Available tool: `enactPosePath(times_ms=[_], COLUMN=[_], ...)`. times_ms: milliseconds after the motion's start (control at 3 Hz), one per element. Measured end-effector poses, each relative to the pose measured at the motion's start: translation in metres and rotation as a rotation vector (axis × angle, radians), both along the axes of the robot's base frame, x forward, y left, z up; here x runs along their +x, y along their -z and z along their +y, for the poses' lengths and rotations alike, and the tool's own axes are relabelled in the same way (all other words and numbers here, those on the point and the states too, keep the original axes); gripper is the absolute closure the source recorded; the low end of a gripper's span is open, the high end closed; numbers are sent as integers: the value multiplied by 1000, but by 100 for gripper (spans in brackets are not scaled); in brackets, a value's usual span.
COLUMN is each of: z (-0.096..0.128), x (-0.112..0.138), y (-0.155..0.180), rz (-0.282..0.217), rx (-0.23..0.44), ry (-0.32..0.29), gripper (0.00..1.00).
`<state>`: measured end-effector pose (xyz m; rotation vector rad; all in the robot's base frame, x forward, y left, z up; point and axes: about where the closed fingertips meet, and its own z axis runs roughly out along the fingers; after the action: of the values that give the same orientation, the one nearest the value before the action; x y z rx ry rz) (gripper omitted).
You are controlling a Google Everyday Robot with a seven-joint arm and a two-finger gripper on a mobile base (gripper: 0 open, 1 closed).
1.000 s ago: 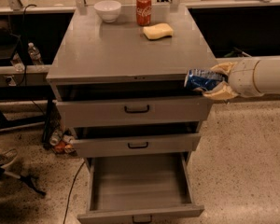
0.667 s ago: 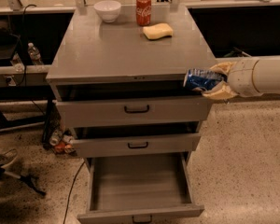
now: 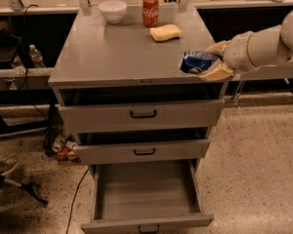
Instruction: Pick pepsi can from bottom drawer and place on counter
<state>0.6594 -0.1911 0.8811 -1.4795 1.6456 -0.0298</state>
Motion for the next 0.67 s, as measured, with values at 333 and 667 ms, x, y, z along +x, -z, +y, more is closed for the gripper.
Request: enactPosePath(times_ms=[333,667], z=[18,43], x=[31,69], y=[-2,3], rz=[73,173], rx=[29,79], ry=[-18,-46], gripper=[100,100])
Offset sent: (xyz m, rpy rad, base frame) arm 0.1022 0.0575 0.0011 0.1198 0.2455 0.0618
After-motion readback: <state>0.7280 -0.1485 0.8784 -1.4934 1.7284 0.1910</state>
